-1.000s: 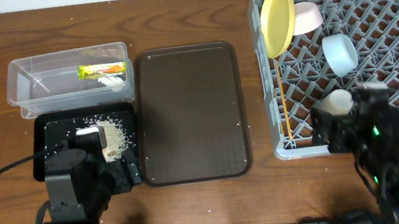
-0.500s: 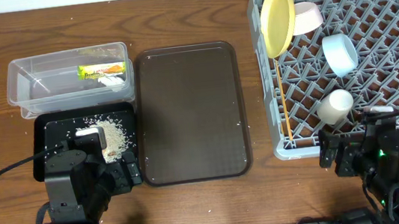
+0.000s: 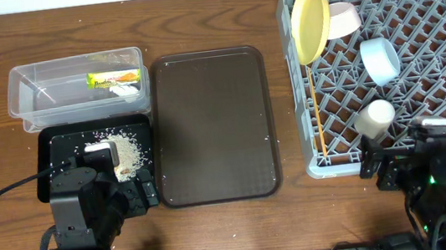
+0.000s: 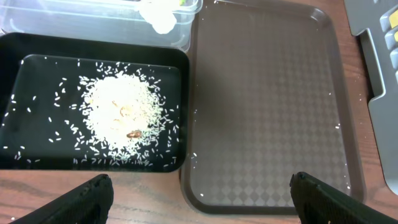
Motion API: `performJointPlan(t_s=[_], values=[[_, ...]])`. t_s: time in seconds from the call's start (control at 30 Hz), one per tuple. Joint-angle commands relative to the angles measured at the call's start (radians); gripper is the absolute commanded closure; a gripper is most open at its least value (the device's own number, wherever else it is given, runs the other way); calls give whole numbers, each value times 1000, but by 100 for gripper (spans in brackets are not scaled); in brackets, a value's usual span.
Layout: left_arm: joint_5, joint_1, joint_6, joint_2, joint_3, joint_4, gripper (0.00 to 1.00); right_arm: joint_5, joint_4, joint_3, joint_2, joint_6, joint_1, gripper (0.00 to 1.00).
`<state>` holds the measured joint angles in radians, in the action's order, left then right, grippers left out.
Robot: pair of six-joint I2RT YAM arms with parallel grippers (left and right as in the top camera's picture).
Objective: Sort waste into correct bins and load items into the dishwasher rack
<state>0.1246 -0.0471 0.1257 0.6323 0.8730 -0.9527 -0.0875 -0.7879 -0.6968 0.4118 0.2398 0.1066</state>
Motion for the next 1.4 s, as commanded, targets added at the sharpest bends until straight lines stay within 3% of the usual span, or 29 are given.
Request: performJointPlan(t_s=[0.0,0.27,0.67,0.83,1.37], values=[[-2,-3,-13,0,-6,1,6,14,78,111,-91,-17,-31,1],[-2,-3,-13,0,-6,1,7,19,367,360,-294,-53,-49,1],[-2,-3,-13,0,-6,1,6,20,835,684,-407,-62,-69,1],[-2,-3,-13,0,-6,1,6,90,707,691,-407,-101,-72,1],[-2,-3,-13,0,-6,1,6,96,713,692,-405,-133,-73,1]])
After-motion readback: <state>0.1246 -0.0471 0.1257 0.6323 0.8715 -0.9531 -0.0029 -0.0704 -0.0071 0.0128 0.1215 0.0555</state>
